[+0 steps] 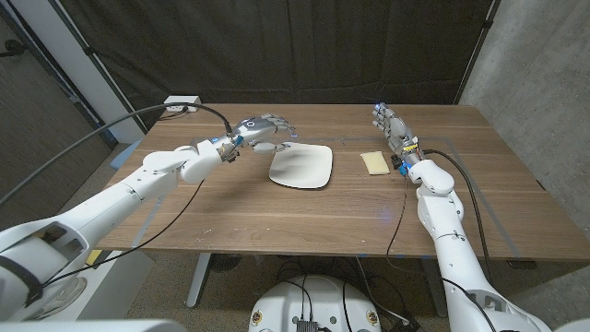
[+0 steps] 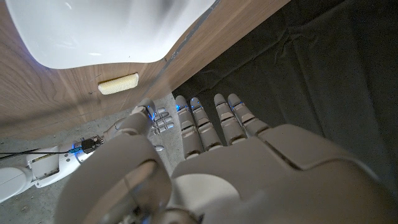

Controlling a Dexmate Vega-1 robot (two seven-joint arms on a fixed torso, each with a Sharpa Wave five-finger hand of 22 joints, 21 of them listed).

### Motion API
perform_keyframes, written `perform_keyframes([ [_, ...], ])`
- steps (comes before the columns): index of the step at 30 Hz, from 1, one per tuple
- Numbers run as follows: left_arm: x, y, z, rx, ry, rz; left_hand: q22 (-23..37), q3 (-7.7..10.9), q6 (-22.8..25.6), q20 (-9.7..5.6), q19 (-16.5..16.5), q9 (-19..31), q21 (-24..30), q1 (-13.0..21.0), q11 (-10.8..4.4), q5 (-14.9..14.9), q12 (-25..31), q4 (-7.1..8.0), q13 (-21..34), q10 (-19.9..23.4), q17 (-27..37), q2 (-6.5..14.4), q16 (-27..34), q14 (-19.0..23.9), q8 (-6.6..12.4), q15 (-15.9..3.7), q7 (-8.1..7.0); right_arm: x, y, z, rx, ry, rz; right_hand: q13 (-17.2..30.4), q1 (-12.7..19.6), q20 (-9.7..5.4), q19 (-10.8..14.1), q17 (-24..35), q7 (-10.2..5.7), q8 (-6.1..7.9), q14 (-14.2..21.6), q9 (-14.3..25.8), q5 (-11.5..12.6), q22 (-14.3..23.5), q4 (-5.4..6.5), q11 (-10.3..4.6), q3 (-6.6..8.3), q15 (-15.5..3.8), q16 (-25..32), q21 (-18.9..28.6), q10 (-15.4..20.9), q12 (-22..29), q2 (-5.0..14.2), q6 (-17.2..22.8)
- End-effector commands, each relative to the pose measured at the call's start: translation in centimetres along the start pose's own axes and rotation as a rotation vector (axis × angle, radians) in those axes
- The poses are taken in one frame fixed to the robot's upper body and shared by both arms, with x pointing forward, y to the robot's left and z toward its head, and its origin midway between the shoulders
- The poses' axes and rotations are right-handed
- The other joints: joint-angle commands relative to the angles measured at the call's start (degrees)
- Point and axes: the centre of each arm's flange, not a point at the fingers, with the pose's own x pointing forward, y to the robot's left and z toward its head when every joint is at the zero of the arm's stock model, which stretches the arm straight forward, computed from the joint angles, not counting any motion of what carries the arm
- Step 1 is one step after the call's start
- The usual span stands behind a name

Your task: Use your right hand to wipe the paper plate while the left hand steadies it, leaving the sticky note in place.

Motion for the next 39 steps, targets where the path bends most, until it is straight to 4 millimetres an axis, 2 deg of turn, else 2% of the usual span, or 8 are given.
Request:
perform_keyframes([
  [1,-0.4,-0.8,-0.5,0.019,0.014,-0.073,0.17,0.17,1.17,0.01,0.69,0.21,-0.13,-0.04,-0.02,-0.15,-0.08,0.36,0.21,0.75,0.20,0.10,0.03,0.79,0.49,-6.11,0.25,0.8,0.1,-0.2,0.006,0.001,0.006,0.30,0.65,-2.03,0.30,0.19,0.00,-0.27,0.26,0.12,-0.18,0.09,-0.31,0.10,0.28,0.20,-0.01,-0.19,-0.15,-0.18,0.03,0.43],
  [9,-0.3,-2.0,-0.6,0.035,0.033,-0.155,0.26,-0.51,2.12,0.40,0.84,0.20,-0.21,-1.35,0.19,-0.42,-0.19,1.13,0.24,1.23,0.36,-0.43,0.07,0.89,0.49,-6.04,0.71,1.5,0.4,-0.2,0.000,0.003,0.015,0.31,0.55,-1.92,0.36,0.22,0.12,-0.41,0.26,0.13,-0.23,0.11,-0.32,0.28,0.12,0.45,0.00,-0.34,-0.66,-0.42,-0.07,0.19],
  [11,-0.4,-2.4,-0.5,0.027,0.037,-0.169,0.31,-0.72,2.25,0.97,0.60,0.20,-0.37,-1.99,0.55,-0.47,-0.48,1.65,0.26,0.85,0.45,-0.30,-0.16,0.28,0.35,-5.79,0.70,1.6,0.5,-0.2,-0.002,0.004,0.018,0.31,0.54,-1.92,0.38,0.22,0.09,-0.49,0.27,0.13,-0.24,0.11,-0.32,0.33,0.09,0.45,0.00,-0.37,-0.68,-0.44,-0.07,-0.01],
  [26,-0.7,-4.6,-0.1,0.079,0.018,-0.210,0.36,-0.78,3.91,1.22,0.80,0.17,-0.59,-3.17,0.08,-0.44,-0.47,2.77,0.24,2.14,0.48,0.44,-0.18,0.19,0.29,-6.25,0.68,2.0,0.8,0.2,-0.016,0.025,0.027,0.32,0.51,-1.87,0.48,0.24,0.19,-0.66,0.26,0.14,-0.24,0.13,-0.37,0.22,-0.04,0.63,-0.01,-0.64,-0.98,-0.59,-0.06,-0.49],
  [30,-0.7,-5.1,-0.2,0.093,0.014,-0.220,0.32,-0.69,3.08,0.59,1.27,0.07,-0.70,-3.30,-0.05,-0.32,-1.82,2.74,0.09,-0.55,0.26,0.22,-0.78,-0.87,-0.67,-7.42,-0.69,2.1,0.9,0.3,-0.027,0.027,0.034,0.32,0.51,-1.84,0.49,0.24,0.21,-0.66,0.26,0.15,-0.24,0.13,-0.39,0.24,-0.07,0.58,-0.01,-0.69,-0.95,-0.58,-0.07,-0.52],
  [32,-0.6,-5.3,-0.3,0.098,0.015,-0.219,0.31,-0.54,1.09,0.32,1.36,0.01,-0.91,-3.28,-0.40,-0.22,-2.40,2.64,-0.04,-2.24,0.07,0.11,-1.31,-2.39,-2.02,-7.82,-1.70,2.1,0.9,0.4,-0.027,0.028,0.034,0.32,0.50,-1.86,0.50,0.24,0.19,-0.66,0.26,0.15,-0.24,0.13,-0.39,0.24,-0.08,0.62,-0.01,-0.73,-0.96,-0.59,-0.07,-0.53],
  [36,-0.6,-5.8,-0.9,0.110,0.034,-0.227,0.30,-0.43,-1.17,-0.03,1.27,-0.01,-1.22,-3.38,-0.77,-0.13,-2.84,2.65,-0.13,-4.32,-0.03,0.11,-1.56,-3.87,-3.46,-7.63,-2.21,2.2,1.0,0.5,-0.026,0.033,0.034,0.32,0.49,-1.83,0.52,0.24,0.25,-0.65,0.25,0.15,-0.24,0.14,-0.41,0.26,-0.12,0.64,-0.02,-0.78,-0.94,-0.59,-0.09,-0.52],
  [39,-0.5,-6.2,-1.4,0.114,0.053,-0.243,0.30,-0.34,-1.29,0.06,1.08,0.00,-1.35,-3.38,-0.68,-0.08,-2.81,2.70,-0.15,-4.56,-0.04,0.28,-1.50,-3.97,-3.61,-7.59,-2.36,2.2,1.0,0.5,-0.027,0.036,0.031,0.32,0.49,-1.81,0.53,0.24,0.23,-0.63,0.25,0.15,-0.24,0.14,-0.42,0.33,-0.14,0.66,-0.02,-0.83,-0.92,-0.58,-0.09,-0.51],
])
